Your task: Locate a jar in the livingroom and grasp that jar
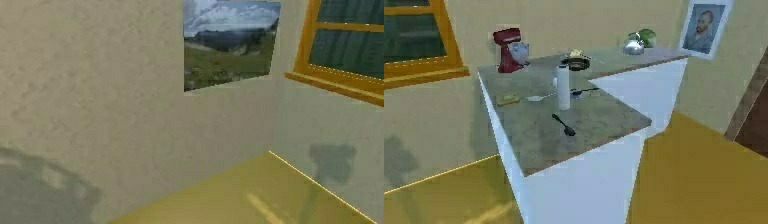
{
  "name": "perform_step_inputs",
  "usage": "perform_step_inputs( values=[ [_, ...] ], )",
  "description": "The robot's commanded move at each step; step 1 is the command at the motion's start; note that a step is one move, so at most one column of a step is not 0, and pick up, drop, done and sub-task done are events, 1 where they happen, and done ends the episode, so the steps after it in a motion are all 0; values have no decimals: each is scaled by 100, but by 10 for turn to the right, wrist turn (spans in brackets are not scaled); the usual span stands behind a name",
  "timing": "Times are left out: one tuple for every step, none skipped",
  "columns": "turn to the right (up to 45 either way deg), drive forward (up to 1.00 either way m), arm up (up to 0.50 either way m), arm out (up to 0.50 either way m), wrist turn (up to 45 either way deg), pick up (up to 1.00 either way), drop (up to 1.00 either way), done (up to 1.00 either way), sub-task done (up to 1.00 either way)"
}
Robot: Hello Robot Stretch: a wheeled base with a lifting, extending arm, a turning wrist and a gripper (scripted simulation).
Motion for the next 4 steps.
perform_step_inputs(
  values=[
    [-450, 0, 0, 0, 0, 0, 0, 0, 0],
    [-450, 0, 0, 0, 0, 0, 0, 0, 0],
    [-450, 0, 0, 0, 0, 0, 0, 0, 0],
    [0, 60, 0, 0, 0, 0, 0, 0, 0]
  ],
)
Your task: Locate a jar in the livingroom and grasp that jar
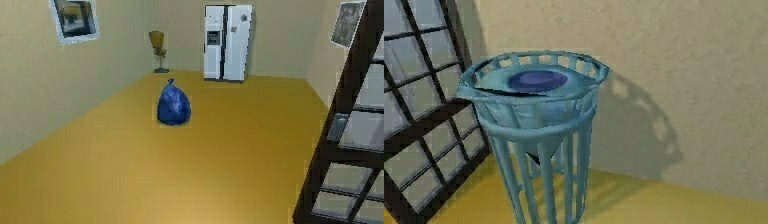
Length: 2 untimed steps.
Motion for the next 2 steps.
perform_step_inputs(
  values=[
    [30, 0, 0, 0, 0, 0, 0, 0, 0],
    [0, 90, 0, 0, 0, 0, 0, 0, 0]
  ],
)
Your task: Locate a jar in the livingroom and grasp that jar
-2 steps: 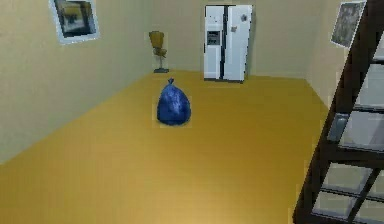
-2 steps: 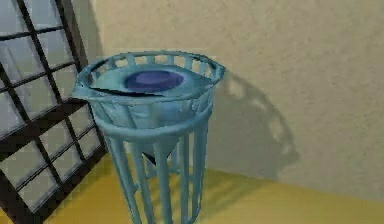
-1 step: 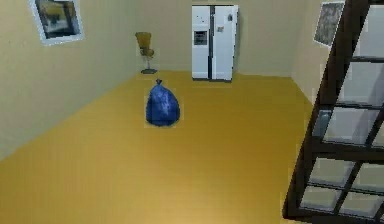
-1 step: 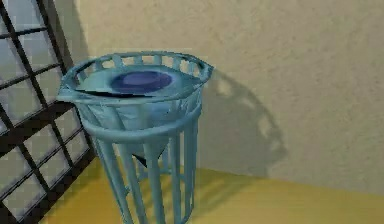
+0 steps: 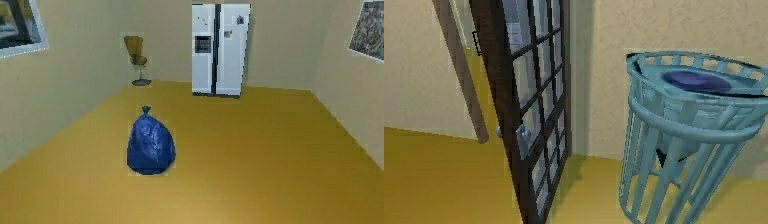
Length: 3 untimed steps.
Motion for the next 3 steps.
perform_step_inputs(
  values=[
    [90, 0, 0, 0, 0, 0, 0, 0, 0],
    [0, 60, 0, 0, 0, 0, 0, 0, 0],
    [450, 0, 0, 0, 0, 0, 0, 0, 0]
  ],
)
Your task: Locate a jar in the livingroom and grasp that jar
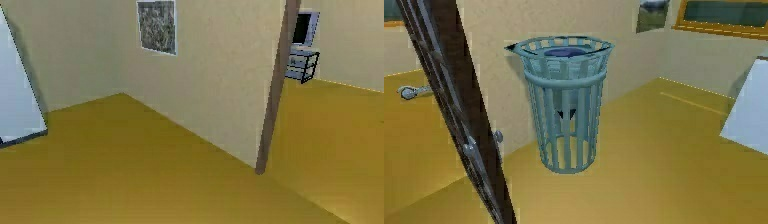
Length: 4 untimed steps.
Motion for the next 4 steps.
perform_step_inputs(
  values=[
    [180, 0, 0, 0, 0, 0, 0, 0, 0],
    [0, 40, 0, 0, 0, 0, 0, 0, 0],
    [270, 0, 0, 0, 0, 0, 0, 0, 0],
    [0, 100, 0, 0, 0, 0, 0, 0, 0]
  ],
)
